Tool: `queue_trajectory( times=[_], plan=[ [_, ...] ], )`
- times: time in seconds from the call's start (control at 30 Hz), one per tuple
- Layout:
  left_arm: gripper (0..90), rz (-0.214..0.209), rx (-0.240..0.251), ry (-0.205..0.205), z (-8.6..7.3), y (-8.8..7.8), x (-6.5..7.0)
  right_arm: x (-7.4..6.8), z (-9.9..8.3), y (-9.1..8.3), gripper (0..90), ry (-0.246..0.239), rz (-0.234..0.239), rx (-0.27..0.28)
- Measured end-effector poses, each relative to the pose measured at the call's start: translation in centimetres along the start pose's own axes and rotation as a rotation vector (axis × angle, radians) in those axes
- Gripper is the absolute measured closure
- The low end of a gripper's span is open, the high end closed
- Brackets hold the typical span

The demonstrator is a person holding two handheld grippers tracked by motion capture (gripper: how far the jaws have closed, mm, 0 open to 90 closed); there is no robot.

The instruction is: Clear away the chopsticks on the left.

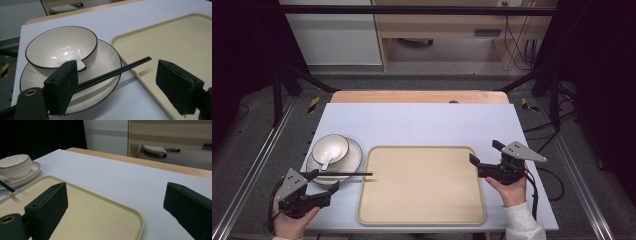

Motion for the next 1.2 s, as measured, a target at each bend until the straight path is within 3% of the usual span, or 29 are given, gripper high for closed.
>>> queue_trajectory(
  times=[0.23, 0.37, 0.7, 1.2],
  plan=[
    [18.1, 0.009, -0.065, -0.007, -1.4, 1.0, -0.3, 0.0, 0.1, -0.1, 5.9, 0.001, 0.004, 0.003],
    [18.3, 0.024, -0.097, 0.000, -2.0, 1.9, -1.3, -0.1, 0.1, 0.0, 6.0, 0.005, 0.008, 0.000],
    [25.2, 0.018, -0.127, 0.004, -3.0, 3.8, -2.8, -0.3, 0.1, 0.2, 6.0, -0.001, 0.015, -0.009],
    [32.5, 0.009, -0.144, 0.024, -3.6, 4.3, -3.1, -0.5, 0.0, 0.2, 5.9, -0.003, 0.018, -0.016]
  ],
)
Point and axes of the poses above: each handheld gripper's, and its own axes: y roughly forward along the jaws, z roughly out of its top, x roughly to its right, the point moved 4 cm from there along y, roughly forward along the jaws, and after that the axes turned 12 degrees about y, right-handed, at the moved point
